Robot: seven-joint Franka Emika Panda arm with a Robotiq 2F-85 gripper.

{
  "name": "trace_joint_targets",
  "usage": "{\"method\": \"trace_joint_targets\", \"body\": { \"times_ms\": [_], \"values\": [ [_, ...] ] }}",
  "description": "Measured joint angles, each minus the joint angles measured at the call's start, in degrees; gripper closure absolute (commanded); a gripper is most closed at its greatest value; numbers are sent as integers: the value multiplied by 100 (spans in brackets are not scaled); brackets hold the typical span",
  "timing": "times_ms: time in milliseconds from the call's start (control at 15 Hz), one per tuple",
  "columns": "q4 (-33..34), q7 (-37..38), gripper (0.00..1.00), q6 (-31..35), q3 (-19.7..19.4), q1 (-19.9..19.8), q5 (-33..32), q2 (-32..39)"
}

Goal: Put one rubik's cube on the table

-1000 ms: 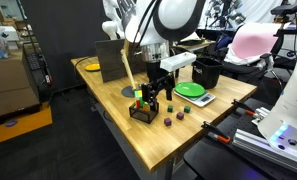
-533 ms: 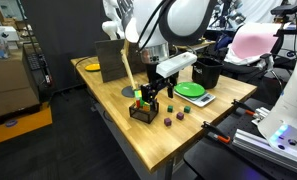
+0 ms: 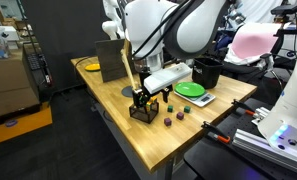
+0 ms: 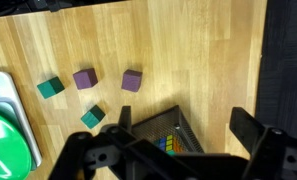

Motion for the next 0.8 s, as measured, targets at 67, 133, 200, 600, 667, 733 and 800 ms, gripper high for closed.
{"method": "trace_joint_targets", "body": {
  "times_ms": [67,133,200,600,667,733,800],
  "values": [
    [60,145,0,0,-77,0,-156,112],
    [128,231,0,0,-183,-2,-275,230],
    [198,256,0,0,-299,-4,-352,345],
    [708,257,0,0,-663,14,-486,838],
    [780,257,0,0,-675,33,-486,888],
    [846,257,0,0,-677,50,-486,930],
    [911,254,0,0,-680,71,-486,975]
  ]
}}
